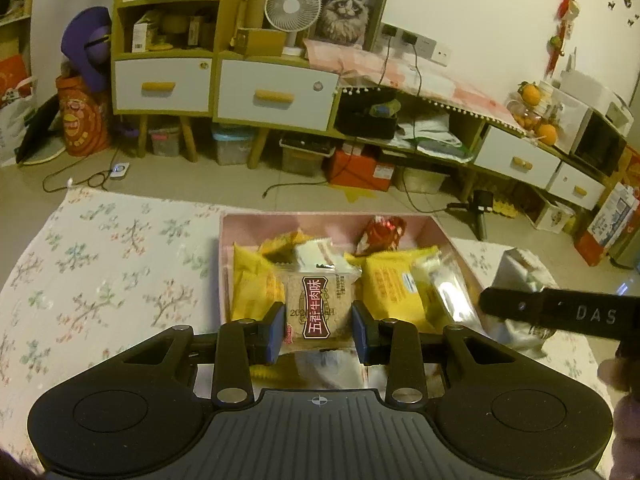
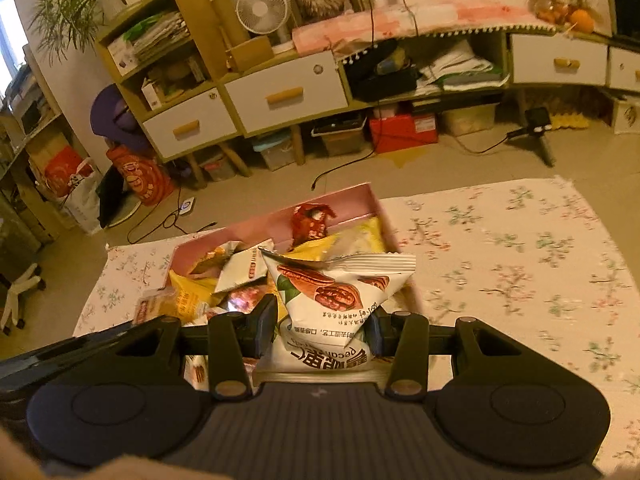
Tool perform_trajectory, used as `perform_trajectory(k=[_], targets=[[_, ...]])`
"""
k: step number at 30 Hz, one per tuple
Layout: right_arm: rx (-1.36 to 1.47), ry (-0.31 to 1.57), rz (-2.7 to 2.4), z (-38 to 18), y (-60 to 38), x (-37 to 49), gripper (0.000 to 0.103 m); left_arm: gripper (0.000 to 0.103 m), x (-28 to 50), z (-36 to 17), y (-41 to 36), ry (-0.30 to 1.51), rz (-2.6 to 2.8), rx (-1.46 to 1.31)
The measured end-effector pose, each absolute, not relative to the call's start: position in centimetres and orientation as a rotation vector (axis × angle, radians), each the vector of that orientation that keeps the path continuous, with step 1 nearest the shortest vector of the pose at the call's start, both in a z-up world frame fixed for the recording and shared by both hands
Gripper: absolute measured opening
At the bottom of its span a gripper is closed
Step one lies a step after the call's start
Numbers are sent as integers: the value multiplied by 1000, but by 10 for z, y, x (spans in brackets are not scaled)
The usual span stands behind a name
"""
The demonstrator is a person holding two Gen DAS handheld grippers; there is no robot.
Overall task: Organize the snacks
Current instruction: 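Lower both packs into the pink box and open both tools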
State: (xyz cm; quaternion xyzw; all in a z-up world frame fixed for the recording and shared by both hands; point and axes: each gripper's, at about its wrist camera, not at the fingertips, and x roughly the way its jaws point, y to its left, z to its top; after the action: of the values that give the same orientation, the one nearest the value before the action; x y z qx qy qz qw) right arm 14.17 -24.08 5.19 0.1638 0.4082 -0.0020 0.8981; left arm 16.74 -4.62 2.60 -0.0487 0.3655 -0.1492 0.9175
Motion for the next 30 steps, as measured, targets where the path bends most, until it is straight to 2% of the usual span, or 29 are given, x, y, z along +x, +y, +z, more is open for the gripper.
perform_trajectory(k=[16, 19, 23, 27, 30], targets=[[331, 887, -13, 36, -231, 160, 42, 29, 201, 9, -62, 735, -281, -30], [341, 879, -22, 38, -232, 160, 48, 33, 200, 10, -61, 722, -275, -35], [337, 866, -19, 43, -232, 156, 57, 45, 198, 11, -58, 722, -269, -39], [312, 851, -27, 50, -231, 152, 68, 53, 192, 15, -54, 719, -274, -47], [321, 847, -28, 53, -233, 149, 72, 59, 187, 17, -51, 721, -276, -51]])
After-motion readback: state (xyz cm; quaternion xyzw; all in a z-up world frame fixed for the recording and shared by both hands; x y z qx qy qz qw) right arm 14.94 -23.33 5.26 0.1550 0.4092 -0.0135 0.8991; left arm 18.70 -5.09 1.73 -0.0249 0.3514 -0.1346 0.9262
